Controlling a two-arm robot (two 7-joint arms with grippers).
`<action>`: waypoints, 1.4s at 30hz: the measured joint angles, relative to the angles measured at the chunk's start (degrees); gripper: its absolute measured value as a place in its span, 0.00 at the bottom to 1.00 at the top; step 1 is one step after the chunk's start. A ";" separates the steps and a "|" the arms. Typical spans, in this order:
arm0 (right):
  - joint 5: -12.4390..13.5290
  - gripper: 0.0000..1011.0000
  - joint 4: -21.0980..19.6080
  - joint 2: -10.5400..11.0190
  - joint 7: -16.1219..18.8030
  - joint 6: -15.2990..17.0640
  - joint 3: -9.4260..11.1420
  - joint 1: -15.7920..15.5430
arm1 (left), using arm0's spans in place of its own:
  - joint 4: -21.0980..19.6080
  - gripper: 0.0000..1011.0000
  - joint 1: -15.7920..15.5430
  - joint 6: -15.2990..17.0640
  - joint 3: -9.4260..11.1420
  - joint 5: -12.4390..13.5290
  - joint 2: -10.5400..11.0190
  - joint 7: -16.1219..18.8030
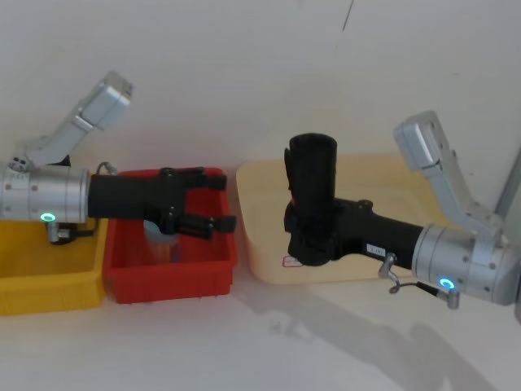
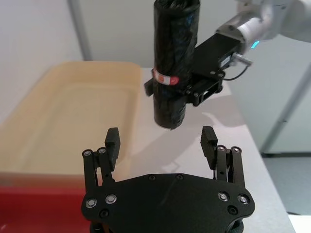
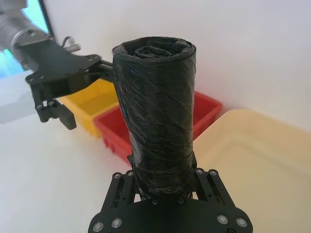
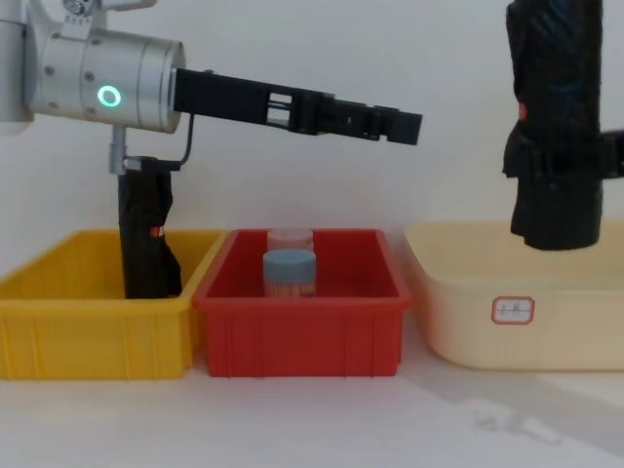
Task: Pick up the garbage bag with the one hand and transfer it to the other hand.
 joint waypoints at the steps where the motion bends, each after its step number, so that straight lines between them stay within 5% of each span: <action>1: -0.15 0.50 0.22 -0.47 -0.70 0.07 -0.13 0.49 | -0.91 0.99 0.55 0.22 -0.32 -0.05 0.54 1.29; 16: -3.80 0.50 3.51 -6.59 -10.15 0.64 -1.16 5.55 | -10.19 0.99 6.53 2.26 -4.09 -0.41 5.57 15.64; 22: -6.64 0.50 7.82 -10.81 -14.95 0.65 -2.36 9.68 | -13.32 0.99 8.85 2.79 -5.52 -0.46 7.09 20.71; 35: -10.81 0.50 16.32 -16.24 -19.83 0.42 -4.50 15.73 | -19.57 0.99 14.43 3.66 -9.00 -0.33 9.72 33.01; 42: -12.01 0.68 18.97 -17.71 -21.03 0.28 -5.10 17.44 | -22.48 0.99 17.66 3.93 -11.25 0.40 10.51 40.10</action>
